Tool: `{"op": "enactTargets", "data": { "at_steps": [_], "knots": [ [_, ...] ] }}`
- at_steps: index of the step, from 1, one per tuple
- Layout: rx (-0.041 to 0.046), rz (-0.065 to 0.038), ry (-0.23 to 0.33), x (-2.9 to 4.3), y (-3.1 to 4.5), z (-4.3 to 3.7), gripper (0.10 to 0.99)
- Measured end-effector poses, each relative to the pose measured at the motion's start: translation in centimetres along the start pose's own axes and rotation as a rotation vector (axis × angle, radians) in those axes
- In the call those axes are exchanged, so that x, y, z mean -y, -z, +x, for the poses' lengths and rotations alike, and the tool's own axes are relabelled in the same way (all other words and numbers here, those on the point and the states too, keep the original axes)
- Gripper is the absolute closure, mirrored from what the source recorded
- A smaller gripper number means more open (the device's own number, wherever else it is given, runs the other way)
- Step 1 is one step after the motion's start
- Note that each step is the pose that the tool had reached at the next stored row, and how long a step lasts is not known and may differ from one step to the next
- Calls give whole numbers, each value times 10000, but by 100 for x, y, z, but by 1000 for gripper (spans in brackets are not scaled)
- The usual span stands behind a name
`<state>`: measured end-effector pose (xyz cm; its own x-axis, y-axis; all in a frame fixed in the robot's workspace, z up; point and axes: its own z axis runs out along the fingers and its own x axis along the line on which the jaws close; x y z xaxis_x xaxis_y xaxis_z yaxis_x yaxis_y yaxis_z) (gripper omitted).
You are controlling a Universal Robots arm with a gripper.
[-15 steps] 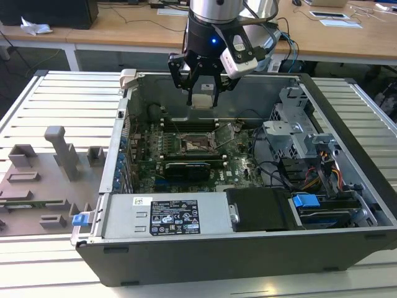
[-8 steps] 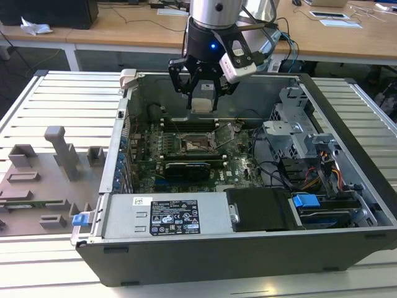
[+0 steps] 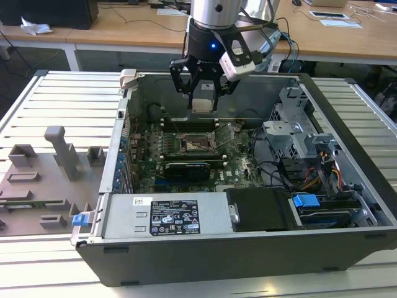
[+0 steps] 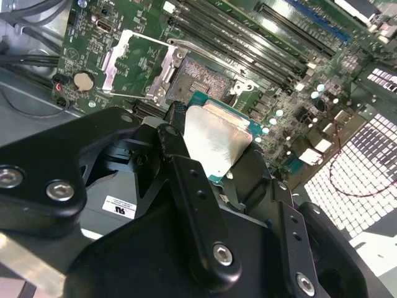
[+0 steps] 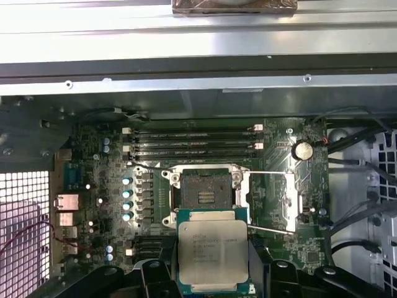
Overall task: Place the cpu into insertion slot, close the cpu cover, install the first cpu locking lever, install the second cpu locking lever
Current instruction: 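Place the cpu into insertion slot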
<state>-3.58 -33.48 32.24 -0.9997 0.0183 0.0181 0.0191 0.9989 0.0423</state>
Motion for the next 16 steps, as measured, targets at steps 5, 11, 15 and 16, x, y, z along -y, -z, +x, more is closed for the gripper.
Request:
{"op": "enactTargets", "data": {
  "at_steps": [5, 11, 15, 16],
  "knots": [
    [-10, 83, 285, -54, -79, -17, 541],
    [-14, 127, 389, -76, -199, -55, 541],
    [-17, 155, 425, -79, -263, -69, 541],
    [-16, 157, 432, -78, -279, -72, 541]
  ]
}}
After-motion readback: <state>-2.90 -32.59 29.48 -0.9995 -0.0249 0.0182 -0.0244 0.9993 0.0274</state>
